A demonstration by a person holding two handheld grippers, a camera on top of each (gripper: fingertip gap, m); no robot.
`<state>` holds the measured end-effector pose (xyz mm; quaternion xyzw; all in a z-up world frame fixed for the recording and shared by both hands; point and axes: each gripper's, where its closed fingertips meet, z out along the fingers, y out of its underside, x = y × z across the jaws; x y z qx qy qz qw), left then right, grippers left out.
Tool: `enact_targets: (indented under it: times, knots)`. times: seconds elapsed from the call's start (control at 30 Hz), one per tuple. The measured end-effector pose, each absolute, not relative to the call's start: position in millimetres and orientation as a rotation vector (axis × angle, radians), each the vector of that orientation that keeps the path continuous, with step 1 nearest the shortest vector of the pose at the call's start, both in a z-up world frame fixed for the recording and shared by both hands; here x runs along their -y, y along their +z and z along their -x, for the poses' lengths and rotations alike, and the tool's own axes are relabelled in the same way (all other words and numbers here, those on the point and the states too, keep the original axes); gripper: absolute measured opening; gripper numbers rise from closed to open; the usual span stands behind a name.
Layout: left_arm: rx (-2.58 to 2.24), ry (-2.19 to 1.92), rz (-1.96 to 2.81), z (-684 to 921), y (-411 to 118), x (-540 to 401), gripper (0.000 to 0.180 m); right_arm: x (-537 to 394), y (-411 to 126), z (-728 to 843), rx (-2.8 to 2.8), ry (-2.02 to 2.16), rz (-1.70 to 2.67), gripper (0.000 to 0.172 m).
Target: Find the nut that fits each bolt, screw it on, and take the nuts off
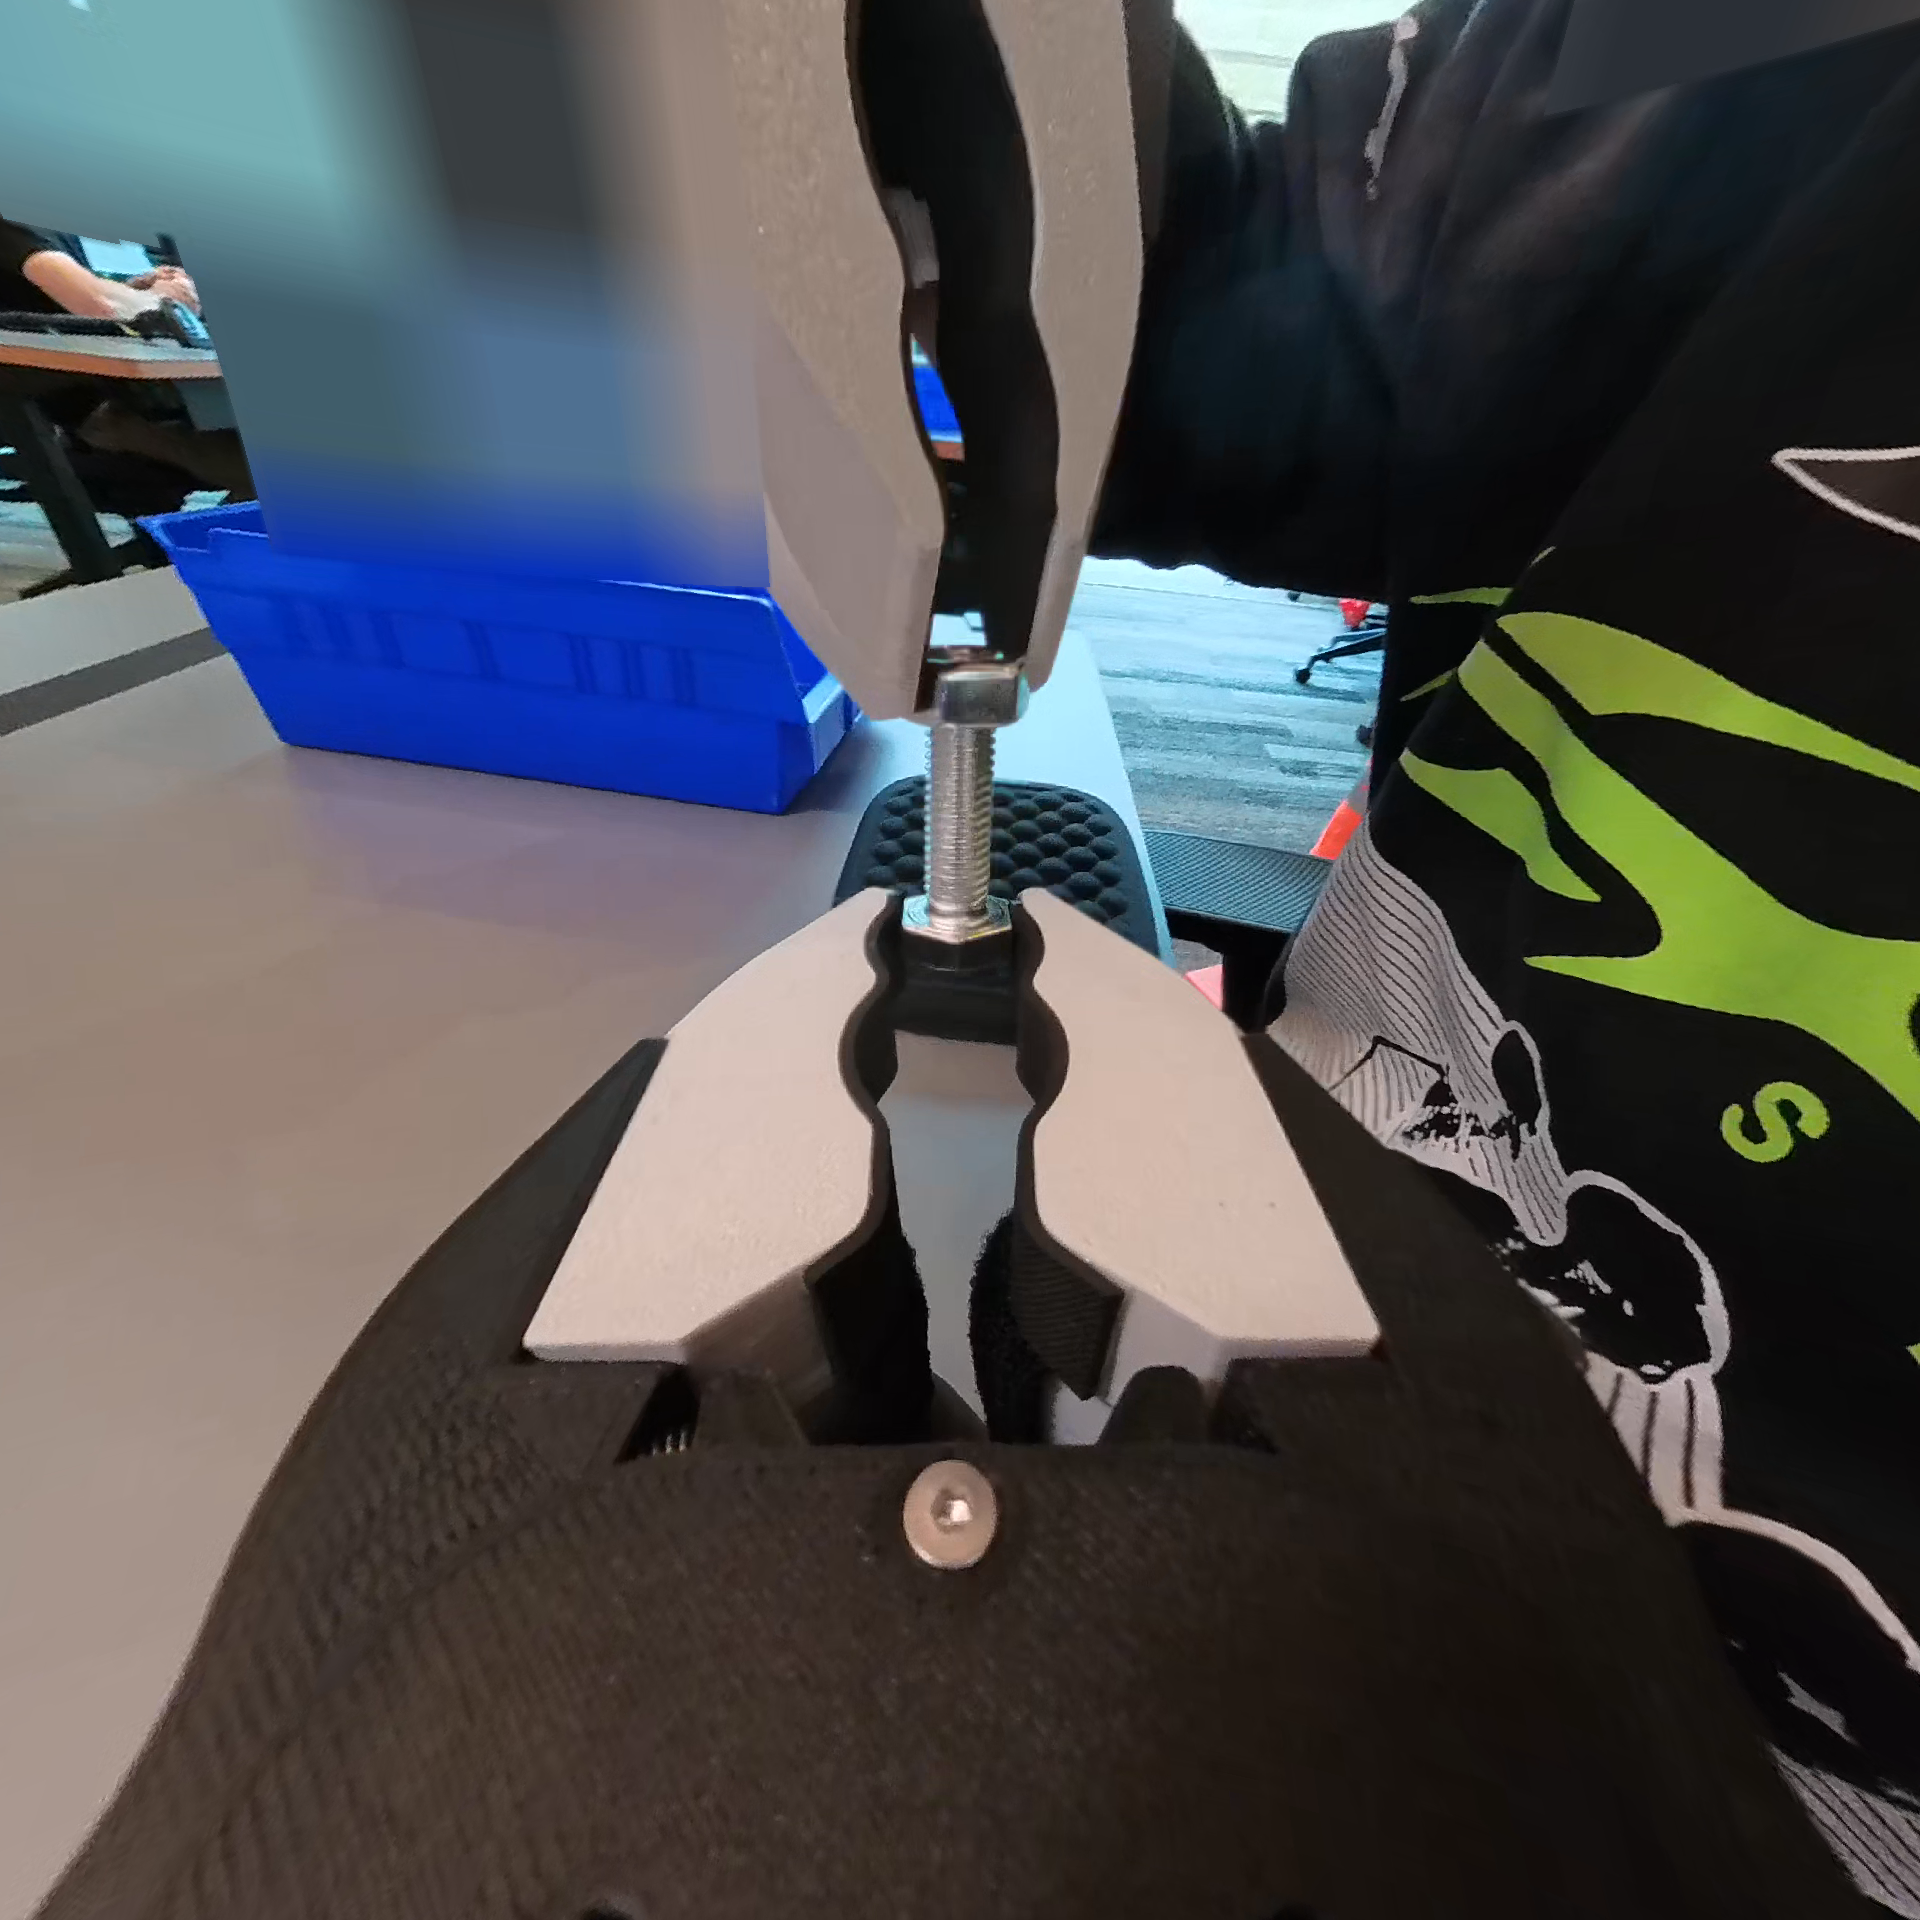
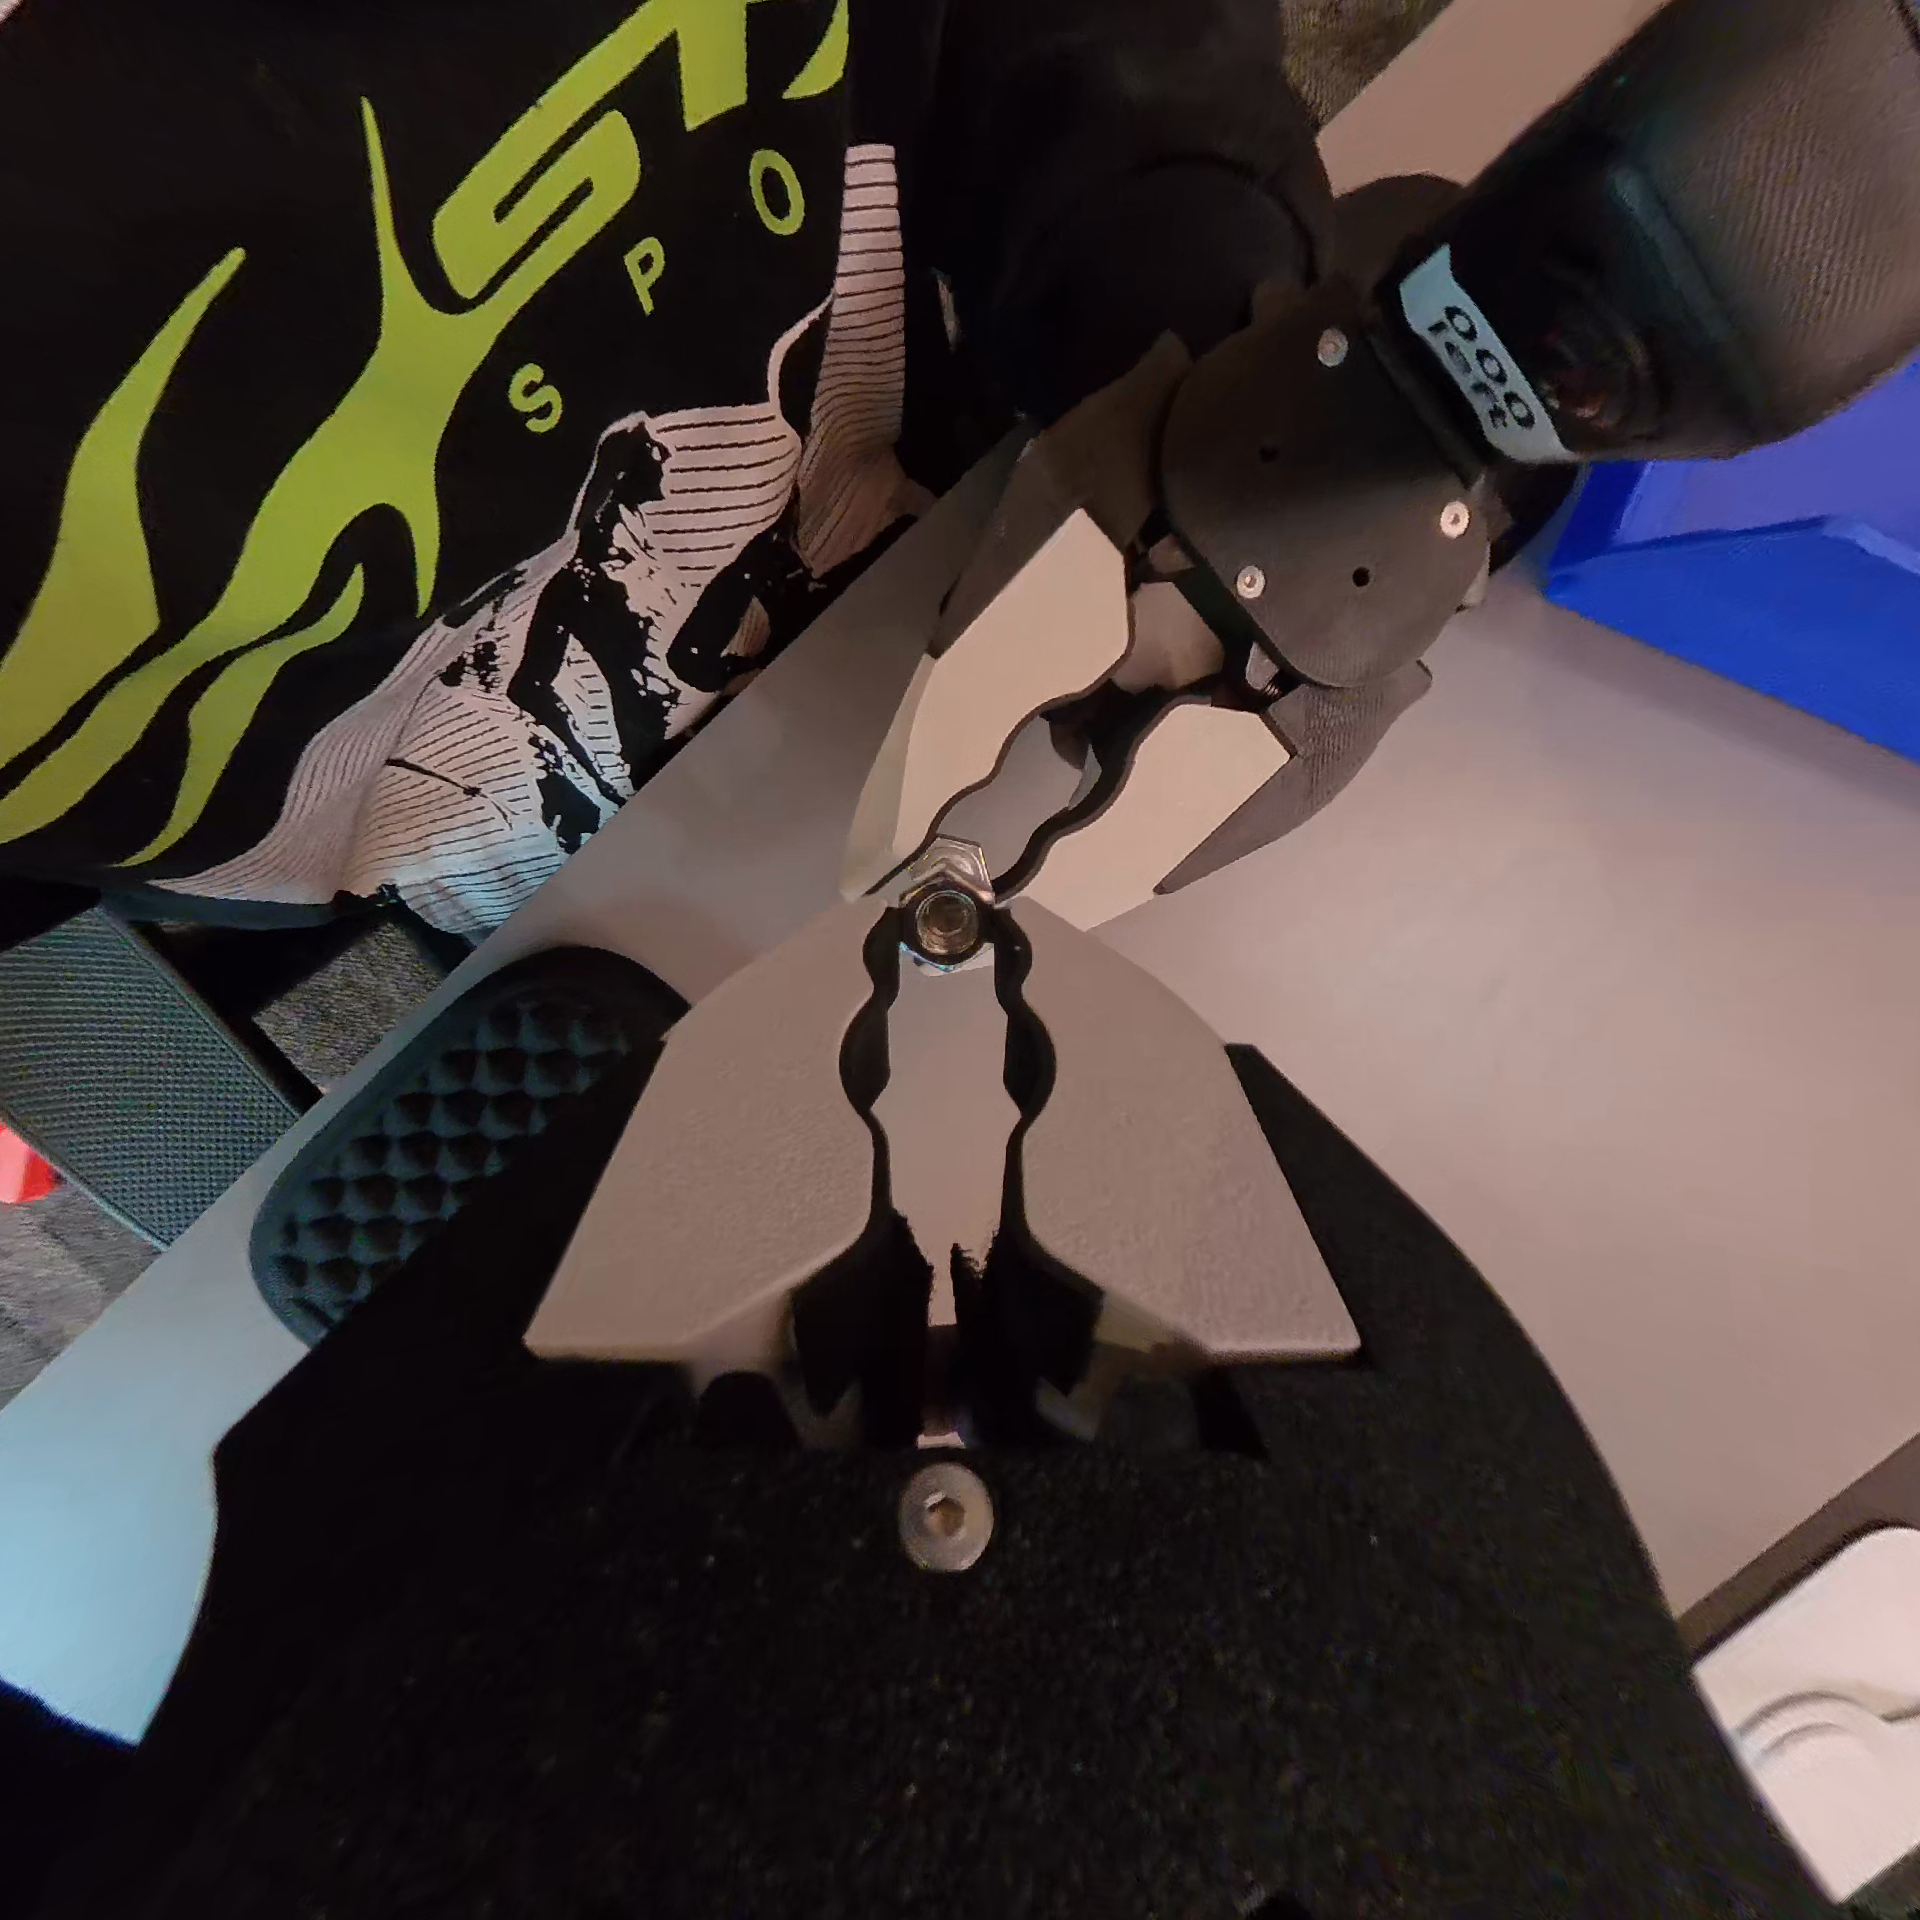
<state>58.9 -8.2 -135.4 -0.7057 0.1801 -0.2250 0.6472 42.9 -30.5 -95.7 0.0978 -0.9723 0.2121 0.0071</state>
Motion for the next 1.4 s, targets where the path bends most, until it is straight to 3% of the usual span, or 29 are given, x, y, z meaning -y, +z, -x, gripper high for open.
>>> enact_targets:
  times: [0.47, 0.83, 1.07, 1.17, 1.4]
  knots:
    - [-0.133, -0.163, 1.683, -22.3, -141.3, -11.5, 0.019, 11.6, -101.2, -14.6, 3.014, 0.469, 0.326, 0.017]
    - [-0.136, -0.189, 1.675, -22.8, -141.0, -10.8, 0.019, 11.3, -101.0, -14.1, 3.003, 0.47, 0.33, 0.018]
    - [-0.135, -0.196, 1.669, -22.6, -140.3, -10.3, 0.019, 10.2, -103.9, -13.3, 2.975, 0.55, 0.38, 0.028]
    - [-0.131, -0.196, 1.666, -22.0, -139.9, -10.3, 0.019, 8.3, -102.7, -11.1, 2.932, 0.619, 0.43, 0.04]
    - [-0.098, -0.186, 1.65, -16.9, -137.4, -10.0, 0.019, 17.6, -77.7, 2.0, 2.37, 1.407, 0.755, 0.067]
